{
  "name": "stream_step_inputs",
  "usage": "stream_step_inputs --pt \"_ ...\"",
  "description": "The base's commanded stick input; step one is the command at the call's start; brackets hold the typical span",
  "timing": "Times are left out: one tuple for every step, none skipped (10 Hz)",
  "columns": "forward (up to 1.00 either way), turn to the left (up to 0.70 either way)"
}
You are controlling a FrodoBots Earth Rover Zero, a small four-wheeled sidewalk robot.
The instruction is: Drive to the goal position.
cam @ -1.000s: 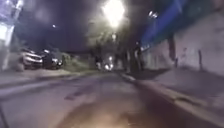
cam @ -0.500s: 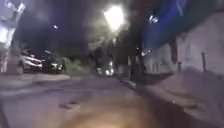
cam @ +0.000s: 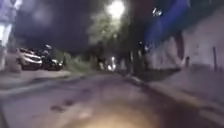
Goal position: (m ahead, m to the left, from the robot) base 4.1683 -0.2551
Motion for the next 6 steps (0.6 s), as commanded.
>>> stream_step_inputs --pt "0.7 0.0" --pt "0.7 0.0" --pt "0.7 0.0" --pt "0.7 0.0" --pt "0.7 0.0" --pt "0.7 0.0"
